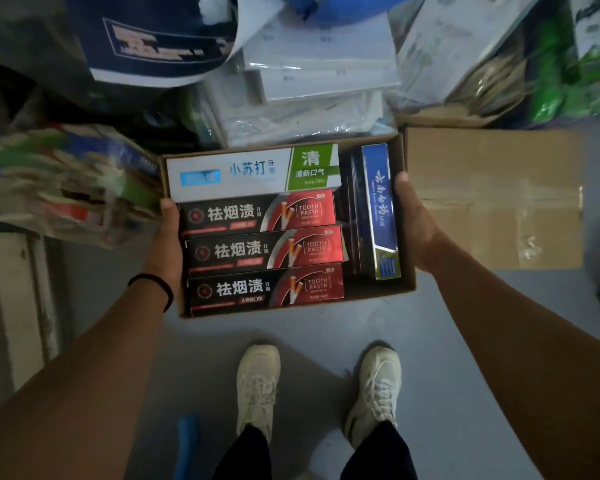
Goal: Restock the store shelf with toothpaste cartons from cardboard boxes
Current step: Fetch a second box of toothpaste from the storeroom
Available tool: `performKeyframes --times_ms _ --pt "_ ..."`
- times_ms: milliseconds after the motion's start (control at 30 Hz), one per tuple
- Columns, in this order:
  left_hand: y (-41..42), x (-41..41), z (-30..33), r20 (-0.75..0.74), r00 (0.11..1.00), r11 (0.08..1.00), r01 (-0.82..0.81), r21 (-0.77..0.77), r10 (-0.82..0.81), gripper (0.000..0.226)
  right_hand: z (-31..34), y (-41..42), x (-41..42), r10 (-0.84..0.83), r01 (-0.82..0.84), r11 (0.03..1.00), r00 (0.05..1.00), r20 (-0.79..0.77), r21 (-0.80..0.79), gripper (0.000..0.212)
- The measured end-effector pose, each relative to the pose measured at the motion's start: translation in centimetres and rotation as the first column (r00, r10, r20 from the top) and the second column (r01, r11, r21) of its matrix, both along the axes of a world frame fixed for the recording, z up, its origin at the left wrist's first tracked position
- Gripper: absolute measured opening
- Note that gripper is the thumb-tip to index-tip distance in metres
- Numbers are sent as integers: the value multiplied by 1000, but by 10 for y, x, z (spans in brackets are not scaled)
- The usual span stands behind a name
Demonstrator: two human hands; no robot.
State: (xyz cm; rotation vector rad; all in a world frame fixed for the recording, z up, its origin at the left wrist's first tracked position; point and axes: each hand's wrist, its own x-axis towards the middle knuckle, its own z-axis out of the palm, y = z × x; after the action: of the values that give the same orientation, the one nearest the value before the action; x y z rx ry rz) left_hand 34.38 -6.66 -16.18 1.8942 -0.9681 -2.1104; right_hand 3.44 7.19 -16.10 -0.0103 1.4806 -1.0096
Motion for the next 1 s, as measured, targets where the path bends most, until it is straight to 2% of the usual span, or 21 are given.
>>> performKeyframes --times_ms 100,233,400,500,633,733,833,1000 --pt "2 -7 -1 -50 997 998 -56 3 57 78 -2 1 2 -5 5 1000 1000 -9 -29 70" --pt "12 -8 7 -95 989 993 -106 48 110 75 6 7 5 -40 42 998 998 39 -39 73" --pt "22 -11 55 -45 998 998 -30 49 33 82 49 31 5 -61 62 998 996 63 -21 73" --pt "24 -22 100 -47 999 999 26 35 -24 80 98 47 0 -122 123 992 992 28 -11 71" --pt "30 -50 177 -24 997 997 69 -26 -70 65 176 72 -9 -210 210 978 978 -20 -20 67" --pt "32 -69 239 -22 994 993 108 -40 -109 69 239 91 -16 -261 260 964 965 -8 -61 59" --pt "37 -92 302 -38 985 986 167 -31 -168 74 303 113 -24 -297 297 947 955 18 -126 60" --pt "48 -130 401 -44 935 927 343 -149 -353 69 402 161 -32 -436 427 890 900 -25 -160 74"
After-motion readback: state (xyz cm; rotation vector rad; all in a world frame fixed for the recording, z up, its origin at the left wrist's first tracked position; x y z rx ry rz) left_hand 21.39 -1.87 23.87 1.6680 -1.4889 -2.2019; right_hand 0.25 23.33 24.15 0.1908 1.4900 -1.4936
